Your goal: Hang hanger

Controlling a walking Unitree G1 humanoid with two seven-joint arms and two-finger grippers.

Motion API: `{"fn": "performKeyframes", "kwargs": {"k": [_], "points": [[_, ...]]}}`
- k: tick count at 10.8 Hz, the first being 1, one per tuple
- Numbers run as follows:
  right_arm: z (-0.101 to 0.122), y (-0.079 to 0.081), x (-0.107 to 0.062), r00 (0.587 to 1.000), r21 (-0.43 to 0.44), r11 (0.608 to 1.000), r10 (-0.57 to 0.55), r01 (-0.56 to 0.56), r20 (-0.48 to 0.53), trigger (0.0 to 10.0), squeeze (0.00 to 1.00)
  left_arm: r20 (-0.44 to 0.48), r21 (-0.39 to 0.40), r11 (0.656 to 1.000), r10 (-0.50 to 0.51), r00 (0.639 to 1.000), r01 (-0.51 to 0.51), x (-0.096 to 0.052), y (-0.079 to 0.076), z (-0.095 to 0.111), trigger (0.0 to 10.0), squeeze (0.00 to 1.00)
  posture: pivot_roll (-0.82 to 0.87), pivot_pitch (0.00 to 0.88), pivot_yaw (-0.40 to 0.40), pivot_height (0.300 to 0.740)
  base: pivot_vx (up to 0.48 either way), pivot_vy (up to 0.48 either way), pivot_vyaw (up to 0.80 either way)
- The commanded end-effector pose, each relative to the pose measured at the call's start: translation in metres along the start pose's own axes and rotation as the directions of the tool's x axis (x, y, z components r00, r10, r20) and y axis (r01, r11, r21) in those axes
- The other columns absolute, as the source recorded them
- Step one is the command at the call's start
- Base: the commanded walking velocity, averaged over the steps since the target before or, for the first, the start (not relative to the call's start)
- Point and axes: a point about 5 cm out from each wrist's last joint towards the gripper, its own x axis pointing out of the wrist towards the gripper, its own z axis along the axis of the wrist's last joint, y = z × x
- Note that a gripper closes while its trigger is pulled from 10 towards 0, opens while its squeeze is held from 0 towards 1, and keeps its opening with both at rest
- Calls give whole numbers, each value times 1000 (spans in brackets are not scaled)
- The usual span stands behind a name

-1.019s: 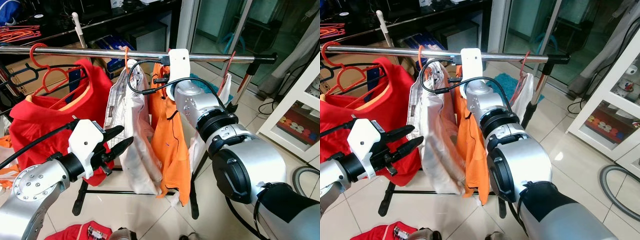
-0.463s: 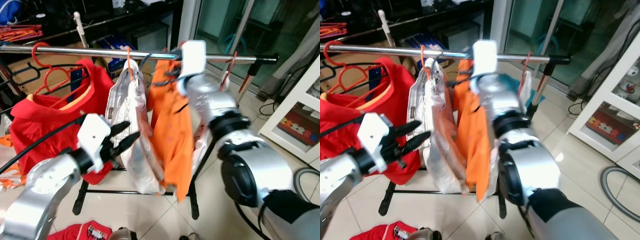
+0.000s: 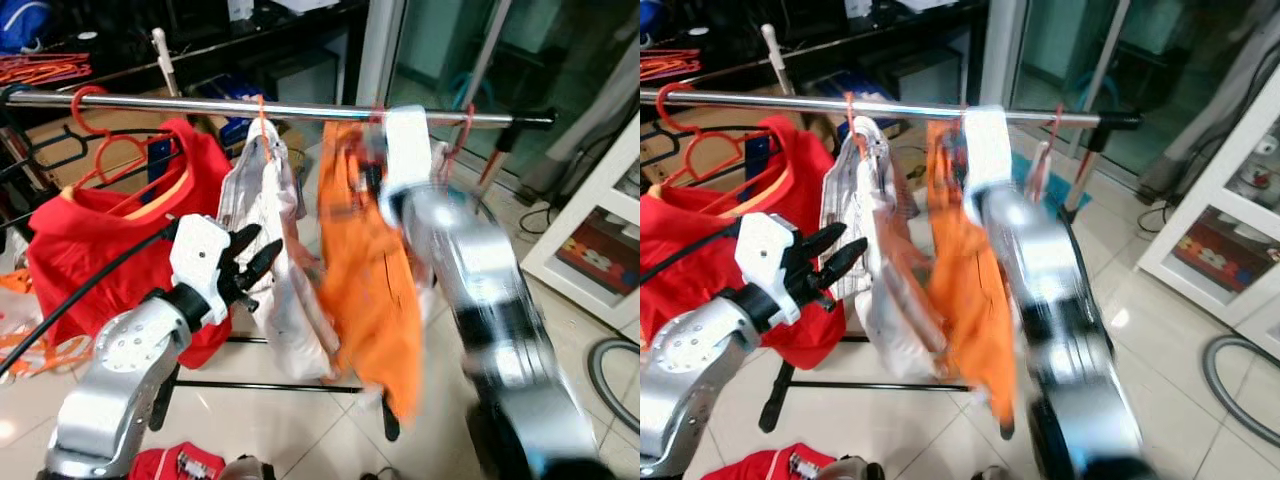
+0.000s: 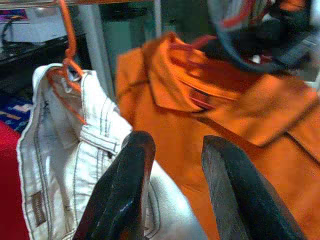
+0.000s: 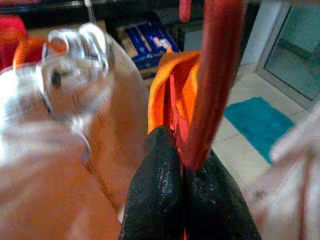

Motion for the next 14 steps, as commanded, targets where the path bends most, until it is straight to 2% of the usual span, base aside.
{"fn": "performKeyframes", "kwargs": {"k": [1, 2, 3, 4, 5, 6, 7, 8, 9, 10, 12, 14], "points": [[18, 3, -10, 997, -39, 999, 21, -18, 72, 0, 0, -7, 18, 1000, 24, 1000, -23, 2, 3, 0, 10000, 0, -97, 0, 33, 740, 0, 0, 0], [12, 2, -18, 998, -67, 998, 12, -9, 54, 0, 0, -21, 35, 999, 24, 999, -23, 3, 1, -4, 10000, 0, -96, 0, 32, 740, 0, 0, 0], [-3, 4, -33, 999, -102, 995, 26, -24, 22, 0, 0, -42, 54, 998, 18, 999, -16, 2, -4, -10, 10000, 0, -102, 0, 30, 740, 0, 0, 0], [-30, 12, -55, 996, -96, 991, 94, -94, -9, 10000, 0, -54, 58, 998, 31, 998, -27, -2, -8, -15, 10000, 0, -111, 0, 27, 740, 0, 0, 0], [-46, 15, -68, 991, -79, 988, 131, -131, -12, 10000, 0, -55, 36, 998, 44, 998, -42, -4, -9, -16, 10000, 0, -112, 0, 28, 740, 0, 0, 0], [-69, 14, -87, 993, -41, 992, 114, -115, -33, 10000, 0, -57, 12, 998, 63, 996, -63, -1, -11, -17, 10000, 0, -118, 0, 34, 740, 0, 0, 0], [-80, 12, -100, 995, -9, 996, 84, -85, -46, 10000, 0, -59, 8, 999, 51, 997, -50, 1, -15, -18, 10000, 0, -128, 0, 43, 740, 0, 0, 0], [-84, 12, -107, 996, -15, 997, 70, -71, -47, 10000, 0, -70, 10, 999, 41, 997, -41, 0, -16, -20, 10000, 0, -142, 3, 56, 740, 0, 0, 0], [-89, 11, -115, 997, -56, 997, 58, -61, -52, 10000, 0, -78, 8, 999, 41, 996, -41, -2, -16, -23, 10000, 0, -148, 3, 59, 740, 0, 0, 0], [-105, -1, -122, 994, -152, 988, -9, -8, -112, 10000, 0, -68, -6, 999, 49, 996, -49, 1, -18, -24, 10000, 0, -158, 5, 59, 740, -244, 0, 0], [-107, -7, -123, 994, -157, 987, -50, 34, -98, 10000, 0, -68, -16, 998, 56, 996, -58, 1, -21, -25, 10000, 0, -165, 5, 51, 740, -246, 0, 0], [-99, -10, -119, 998, -160, 987, -42, 33, -55, 10000, 0, -71, -15, 996, 82, 994, -83, -4, -20, -27, 10000, 0, -150, 0, 24, 740, -244, 0, 0]]}}
